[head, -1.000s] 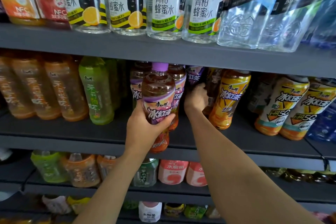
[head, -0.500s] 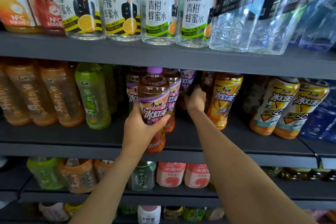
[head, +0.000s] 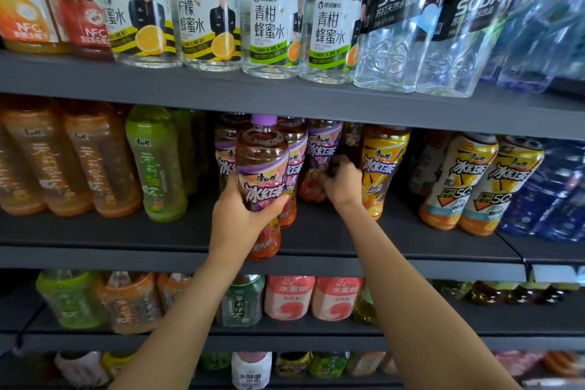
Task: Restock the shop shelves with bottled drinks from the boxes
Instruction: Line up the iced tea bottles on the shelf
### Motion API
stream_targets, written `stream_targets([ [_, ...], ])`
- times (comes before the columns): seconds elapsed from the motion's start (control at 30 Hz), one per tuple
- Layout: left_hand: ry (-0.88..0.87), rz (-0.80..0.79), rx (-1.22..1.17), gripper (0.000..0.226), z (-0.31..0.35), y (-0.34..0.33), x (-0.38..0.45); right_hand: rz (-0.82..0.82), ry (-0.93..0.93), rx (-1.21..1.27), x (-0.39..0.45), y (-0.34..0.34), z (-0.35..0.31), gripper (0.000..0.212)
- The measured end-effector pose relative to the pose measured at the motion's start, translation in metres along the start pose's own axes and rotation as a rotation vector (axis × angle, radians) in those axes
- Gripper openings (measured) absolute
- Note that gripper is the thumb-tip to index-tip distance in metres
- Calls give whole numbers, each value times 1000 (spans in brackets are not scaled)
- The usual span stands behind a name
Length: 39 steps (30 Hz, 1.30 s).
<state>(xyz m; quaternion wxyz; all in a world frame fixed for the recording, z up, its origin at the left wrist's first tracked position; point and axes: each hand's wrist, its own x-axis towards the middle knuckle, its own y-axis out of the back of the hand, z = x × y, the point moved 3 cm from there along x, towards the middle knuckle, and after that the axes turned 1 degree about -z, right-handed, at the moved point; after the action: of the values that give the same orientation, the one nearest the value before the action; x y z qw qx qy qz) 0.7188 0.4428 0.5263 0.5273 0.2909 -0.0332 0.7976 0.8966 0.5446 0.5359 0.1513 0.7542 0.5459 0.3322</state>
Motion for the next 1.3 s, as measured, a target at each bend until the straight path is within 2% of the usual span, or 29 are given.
stream_targets([
  [0.2,3,12,36,66,3,1,-1,-37,-57,-33,-9,-2,-9,47],
  [0.33,-19,72,139,69,13,-1,-9,50,48,-19,-37,10,-11,45],
  [0.4,-54,59,159,66,23,-12,-17,-72,88,91,-52,18,-6,46],
  [0.53,-49,-21,130,69,37,-45,-18,-561,106,306,-77,36,6,50],
  [0.6,-3,-59,128,70,41,-60,-13,-619,113,324,-84,40,8,54],
  [0.73,4,-116,122,71,42,-73,-7,-223,166,172,-87,34,3,50],
  [0.77,-15,-129,123,69,41,-69,-9,-169,171,166,-87,33,2,47],
  [0.83,-95,-94,130,58,35,-55,-14,-143,172,143,-81,30,3,48],
  [0.9,-162,25,139,41,24,-35,-20,-144,127,98,-72,29,5,57],
  [0.97,-135,112,172,33,10,-21,-22,-129,70,55,-62,26,6,63],
  [1.1,-86,134,343,39,-7,-20,-21,-113,34,50,-52,14,1,63],
  [1.3,0,131,468,52,-4,-38,-25,39,3,126,-66,-1,2,58],
])
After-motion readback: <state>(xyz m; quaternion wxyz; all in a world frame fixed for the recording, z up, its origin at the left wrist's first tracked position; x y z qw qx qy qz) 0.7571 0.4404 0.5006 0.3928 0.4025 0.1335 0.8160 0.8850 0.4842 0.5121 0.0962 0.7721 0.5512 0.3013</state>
